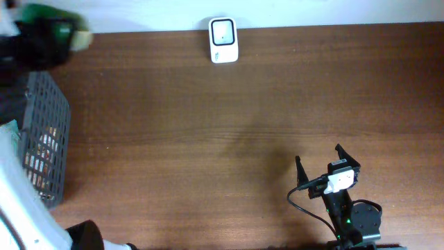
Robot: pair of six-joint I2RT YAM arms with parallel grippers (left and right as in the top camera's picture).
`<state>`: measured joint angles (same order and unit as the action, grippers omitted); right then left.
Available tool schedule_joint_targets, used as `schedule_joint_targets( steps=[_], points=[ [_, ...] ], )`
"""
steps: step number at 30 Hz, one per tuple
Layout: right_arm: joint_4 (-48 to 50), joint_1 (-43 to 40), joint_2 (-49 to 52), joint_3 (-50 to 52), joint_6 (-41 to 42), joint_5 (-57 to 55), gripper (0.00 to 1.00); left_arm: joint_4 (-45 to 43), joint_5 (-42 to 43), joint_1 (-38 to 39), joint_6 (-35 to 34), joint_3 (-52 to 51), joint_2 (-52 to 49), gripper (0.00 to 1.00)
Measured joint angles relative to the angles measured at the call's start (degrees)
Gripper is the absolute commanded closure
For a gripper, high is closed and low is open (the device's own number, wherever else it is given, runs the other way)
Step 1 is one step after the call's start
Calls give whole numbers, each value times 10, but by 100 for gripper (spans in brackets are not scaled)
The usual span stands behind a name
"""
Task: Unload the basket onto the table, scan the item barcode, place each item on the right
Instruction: 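Carry the jar with the left gripper and set it on the table center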
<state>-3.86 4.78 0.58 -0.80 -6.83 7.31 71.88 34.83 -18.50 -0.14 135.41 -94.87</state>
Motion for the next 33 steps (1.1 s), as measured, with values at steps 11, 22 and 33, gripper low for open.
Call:
schedule_joint_targets(
  steps=[11, 22, 33],
  points=[
    [0, 0, 0, 0, 0, 0, 2, 25, -239, 312, 21, -133, -116, 37],
    [0, 0, 0, 0, 0, 0, 2, -204, -317, 465, 0, -372, -221, 36],
    [0, 0, 0, 0, 0, 0, 2, -362, -312, 590, -30, -422, -230, 32]
  ],
)
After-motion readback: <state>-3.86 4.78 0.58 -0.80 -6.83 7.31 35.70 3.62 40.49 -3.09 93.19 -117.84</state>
